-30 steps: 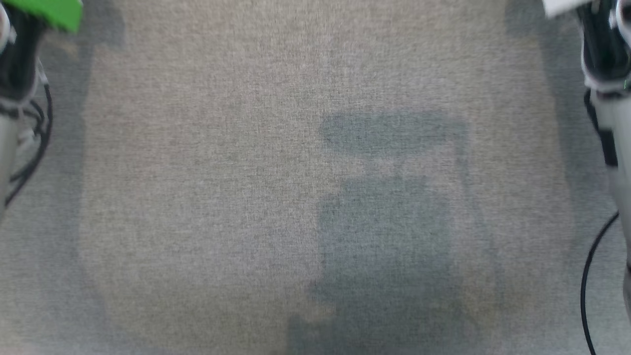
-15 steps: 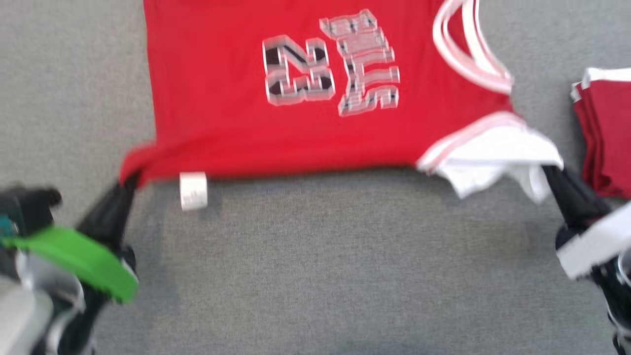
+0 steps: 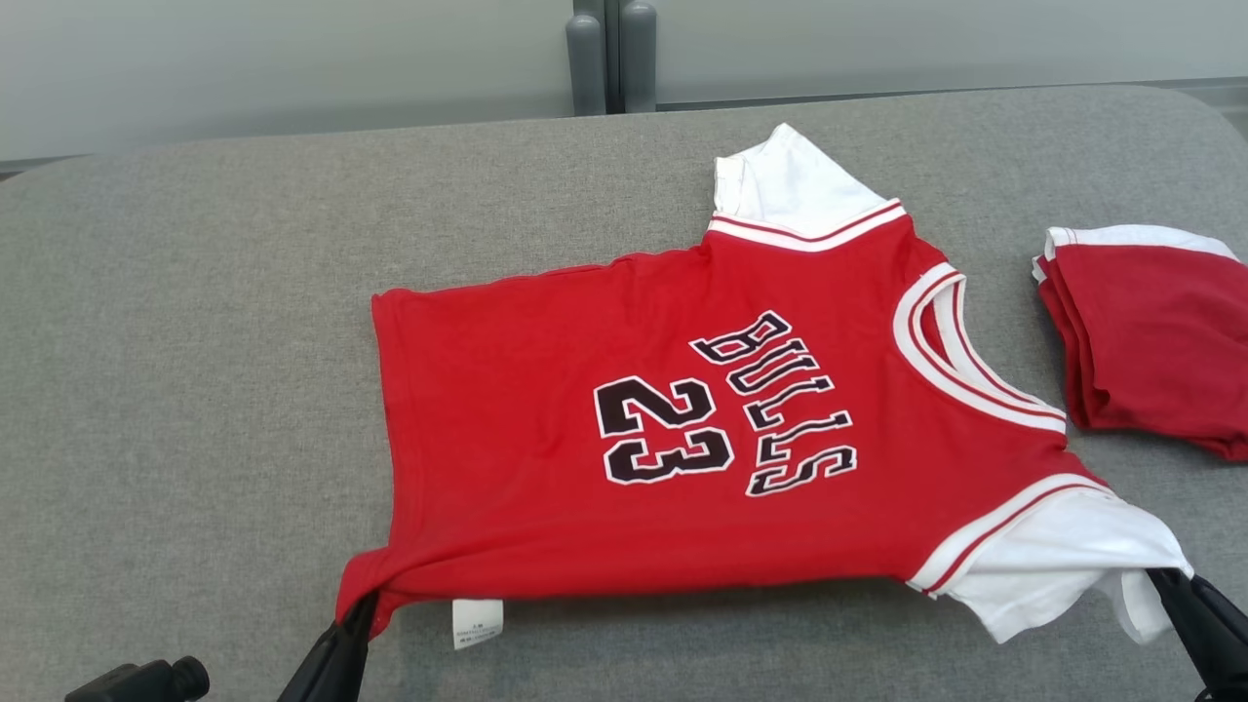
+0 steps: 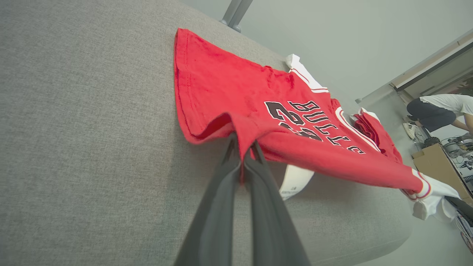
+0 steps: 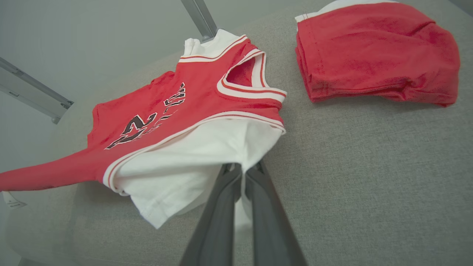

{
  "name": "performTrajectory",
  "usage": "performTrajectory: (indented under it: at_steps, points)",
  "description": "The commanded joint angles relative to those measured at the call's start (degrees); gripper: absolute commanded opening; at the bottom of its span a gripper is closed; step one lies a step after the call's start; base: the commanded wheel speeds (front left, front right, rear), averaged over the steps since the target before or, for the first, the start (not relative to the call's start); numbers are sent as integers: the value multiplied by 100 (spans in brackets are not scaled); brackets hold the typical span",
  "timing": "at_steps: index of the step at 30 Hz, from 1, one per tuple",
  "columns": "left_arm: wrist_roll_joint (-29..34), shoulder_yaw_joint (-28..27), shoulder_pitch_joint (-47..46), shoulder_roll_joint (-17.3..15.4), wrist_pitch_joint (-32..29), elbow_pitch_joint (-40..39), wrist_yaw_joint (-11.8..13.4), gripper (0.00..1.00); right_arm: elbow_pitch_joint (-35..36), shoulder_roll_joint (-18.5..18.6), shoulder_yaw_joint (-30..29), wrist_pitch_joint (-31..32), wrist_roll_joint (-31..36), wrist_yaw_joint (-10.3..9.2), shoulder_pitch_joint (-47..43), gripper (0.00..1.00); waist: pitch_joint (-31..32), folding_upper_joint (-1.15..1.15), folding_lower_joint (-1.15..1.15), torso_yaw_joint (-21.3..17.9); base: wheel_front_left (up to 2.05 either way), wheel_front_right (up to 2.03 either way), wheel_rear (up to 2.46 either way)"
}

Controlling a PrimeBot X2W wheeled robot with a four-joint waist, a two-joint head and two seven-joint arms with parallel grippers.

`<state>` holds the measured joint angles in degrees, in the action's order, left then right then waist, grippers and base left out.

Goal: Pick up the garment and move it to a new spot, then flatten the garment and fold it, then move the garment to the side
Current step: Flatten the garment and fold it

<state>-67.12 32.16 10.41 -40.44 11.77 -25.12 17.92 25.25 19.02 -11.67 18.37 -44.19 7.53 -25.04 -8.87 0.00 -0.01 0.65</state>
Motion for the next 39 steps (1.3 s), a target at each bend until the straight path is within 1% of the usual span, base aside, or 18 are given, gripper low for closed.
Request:
performTrajectory:
  at_steps: [1, 3, 6, 7, 10, 13, 14, 18, 23, 28, 34, 35, 36, 37, 38, 39]
  points:
    - [-6, -42, 72, 1, 42, -73, 60, 0, 110, -43, -40, 18, -32, -10, 77, 0, -89, 0, 1, -54, 0, 0, 0]
    - [49, -6, 6, -47, -32, -113, 82, 0, 139, -28, 0, 70, 40, -10, 293, 0, -206, 0, 1, -76, 0, 0, 0]
    - [79, -28, -318, -107, -204, -124, 42, 0, 65, -56, 154, 198, -17, -5, 866, 0, -538, 0, 1, -109, 0, 0, 0]
    - [79, -28, -318, -107, -204, -124, 42, 0, 65, -56, 154, 198, -17, -5, 866, 0, -538, 0, 1, -109, 0, 0, 0]
    - [126, -51, -741, -199, -488, 1, -24, 0, -214, -32, 309, 420, -7, -5, 1653, 0, -905, 0, 1, -125, 0, 0, 0]
    - [86, -34, -1213, -243, -822, 194, -117, 0, -642, 22, 420, 666, 66, -5, 2433, 0, -1149, 0, 1, -88, 0, 0, 0]
    - [56, -36, -1362, -239, -918, 273, -149, 0, -801, -11, 454, 761, 43, -5, 2656, 0, -1214, 0, 1, -72, 0, 0, 0]
    - [-57, 63, -1943, -83, -1332, 689, -292, 0, -1430, -6, 629, 1110, 187, -5, 3406, 0, -1362, 0, 1, 34, 0, 0, 0]
    - [53, 344, -2511, 155, -1709, 1271, -434, 0, -2062, -45, 901, 1243, 435, -5, 4023, 0, -1367, 0, 1, 116, 0, 0, 0]
    - [174, 593, -2887, 306, -1966, 1703, -549, 0, -2520, 49, 1145, 1302, 597, -5, 4290, 0, -1306, 0, 1, 209, 0, 0, 0]
    - [172, 706, -3137, 454, -2141, 2138, -648, 0, -2890, 144, 1375, 1148, 838, -5, 4436, 0, -1254, 0, 1, 211, 0, 0, 0]
    - [141, 723, -3149, 492, -2164, 2177, -683, 0, -2934, 172, 1442, 1101, 906, -5, 4471, 20, -1250, 0, 1, 199, 0, 0, 0]
    - [138, 760, -3141, 493, -2175, 2204, -704, 0, -2978, 190, 1503, 1051, 963, -5, 4492, 48, -1244, 0, 1, 185, 0, 0, 0]
    - [167, 764, -3125, 482, -2158, 2222, -711, 13, -3016, 198, 1557, 994, 1011, -5, 4508, 100, -1243, 0, 1, 166, 0, 0, 0]
    - [199, 749, -3098, 477, -2101, 2229, -696, 53, -3044, 202, 1588, 923, 1052, -5, 4527, 100, -1239, 0, 1, 150, 0, 0, 0]
    - [223, 744, -3053, 472, -2061, 2230, -673, 99, -3062, 212, 1605, 846, 1091, -5, 4549, 100, -1231, 0, 1, 135, 0, 0, 0]
